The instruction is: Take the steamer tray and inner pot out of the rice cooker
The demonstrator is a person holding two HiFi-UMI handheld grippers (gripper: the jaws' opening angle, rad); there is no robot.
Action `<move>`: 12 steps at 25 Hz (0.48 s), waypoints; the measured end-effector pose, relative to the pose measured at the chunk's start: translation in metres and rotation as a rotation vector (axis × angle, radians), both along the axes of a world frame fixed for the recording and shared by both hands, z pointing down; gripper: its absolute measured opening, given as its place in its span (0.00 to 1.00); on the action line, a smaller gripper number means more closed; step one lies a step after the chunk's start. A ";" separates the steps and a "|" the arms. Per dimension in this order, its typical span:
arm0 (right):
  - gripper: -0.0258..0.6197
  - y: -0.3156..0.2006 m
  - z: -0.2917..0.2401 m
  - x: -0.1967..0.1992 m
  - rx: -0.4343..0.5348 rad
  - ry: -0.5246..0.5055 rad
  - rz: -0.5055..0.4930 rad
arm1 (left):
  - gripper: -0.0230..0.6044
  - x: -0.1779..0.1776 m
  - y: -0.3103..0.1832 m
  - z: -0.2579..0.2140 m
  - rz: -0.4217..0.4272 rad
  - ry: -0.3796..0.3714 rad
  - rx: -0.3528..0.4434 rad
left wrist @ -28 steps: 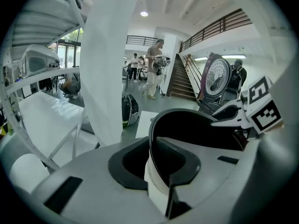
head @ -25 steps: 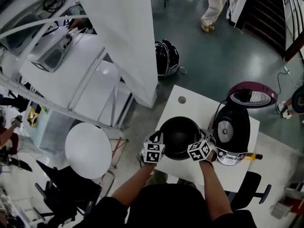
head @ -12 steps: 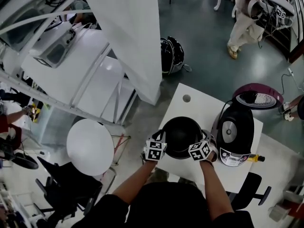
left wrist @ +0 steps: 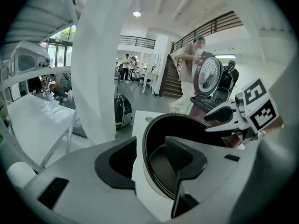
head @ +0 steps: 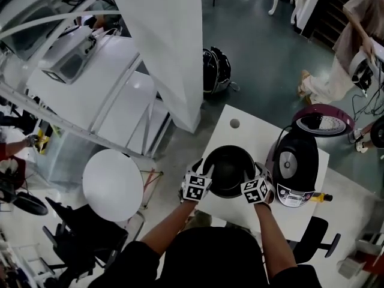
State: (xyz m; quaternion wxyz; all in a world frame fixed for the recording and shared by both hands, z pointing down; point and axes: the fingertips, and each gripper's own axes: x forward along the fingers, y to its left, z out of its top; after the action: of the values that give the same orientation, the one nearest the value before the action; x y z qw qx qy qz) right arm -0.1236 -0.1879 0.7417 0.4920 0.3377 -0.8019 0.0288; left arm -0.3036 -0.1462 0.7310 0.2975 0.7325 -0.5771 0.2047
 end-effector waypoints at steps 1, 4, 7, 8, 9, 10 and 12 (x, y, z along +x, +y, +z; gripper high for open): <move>0.31 0.002 -0.009 -0.003 0.008 -0.028 0.010 | 0.31 0.000 0.001 -0.006 0.002 0.009 0.012; 0.31 0.012 -0.039 -0.009 0.023 -0.125 0.034 | 0.31 0.001 0.008 -0.029 0.002 0.041 0.053; 0.30 0.026 -0.072 -0.009 0.027 -0.239 0.089 | 0.31 0.007 0.016 -0.060 0.033 0.095 0.125; 0.30 0.030 -0.083 -0.008 0.028 -0.271 0.107 | 0.30 0.011 0.018 -0.070 0.053 0.119 0.153; 0.28 0.036 -0.093 -0.006 0.031 -0.299 0.121 | 0.27 0.016 0.021 -0.080 0.074 0.139 0.180; 0.26 0.043 -0.102 -0.003 0.040 -0.318 0.130 | 0.23 0.022 0.025 -0.088 0.093 0.150 0.203; 0.20 0.057 -0.120 0.005 0.066 -0.353 0.144 | 0.22 0.035 0.031 -0.102 0.124 0.149 0.235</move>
State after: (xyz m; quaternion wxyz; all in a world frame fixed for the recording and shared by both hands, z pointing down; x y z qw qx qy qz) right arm -0.1183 -0.1313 0.6219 0.3291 0.4000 -0.8500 0.0962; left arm -0.2689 -0.1156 0.6290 0.2386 0.8096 -0.5272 0.0988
